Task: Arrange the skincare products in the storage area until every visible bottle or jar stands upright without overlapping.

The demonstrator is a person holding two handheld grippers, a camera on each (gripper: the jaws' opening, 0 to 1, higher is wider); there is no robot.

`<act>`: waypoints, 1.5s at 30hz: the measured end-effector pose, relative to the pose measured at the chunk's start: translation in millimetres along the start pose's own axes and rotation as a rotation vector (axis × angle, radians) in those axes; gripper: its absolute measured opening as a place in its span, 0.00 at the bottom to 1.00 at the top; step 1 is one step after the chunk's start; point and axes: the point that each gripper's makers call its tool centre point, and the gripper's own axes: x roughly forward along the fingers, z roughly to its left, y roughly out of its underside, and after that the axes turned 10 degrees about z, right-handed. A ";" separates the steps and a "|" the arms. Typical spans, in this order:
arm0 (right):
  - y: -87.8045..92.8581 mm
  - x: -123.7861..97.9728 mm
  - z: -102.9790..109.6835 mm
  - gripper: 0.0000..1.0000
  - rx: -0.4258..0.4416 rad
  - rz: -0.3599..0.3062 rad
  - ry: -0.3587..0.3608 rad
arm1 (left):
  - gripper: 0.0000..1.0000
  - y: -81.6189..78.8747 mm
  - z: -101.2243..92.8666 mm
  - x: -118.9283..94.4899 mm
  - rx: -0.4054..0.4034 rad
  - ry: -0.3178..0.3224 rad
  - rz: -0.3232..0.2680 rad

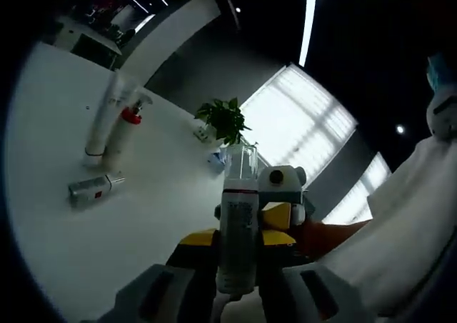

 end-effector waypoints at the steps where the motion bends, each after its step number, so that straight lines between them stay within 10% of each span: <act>1: 0.0 0.8 0.1 0.19 -0.004 0.004 0.000 | 0.21 -0.1 0.7 -0.6 -0.001 -0.002 -0.001; 17: -2.8 21.0 -2.3 0.15 -0.135 0.093 0.001 | 0.25 -2.9 19.0 -15.4 0.055 -0.103 0.019; 45: -7.1 14.3 13.9 0.17 -0.233 0.104 -0.040 | 0.29 8.6 5.3 -16.1 0.198 -0.071 0.143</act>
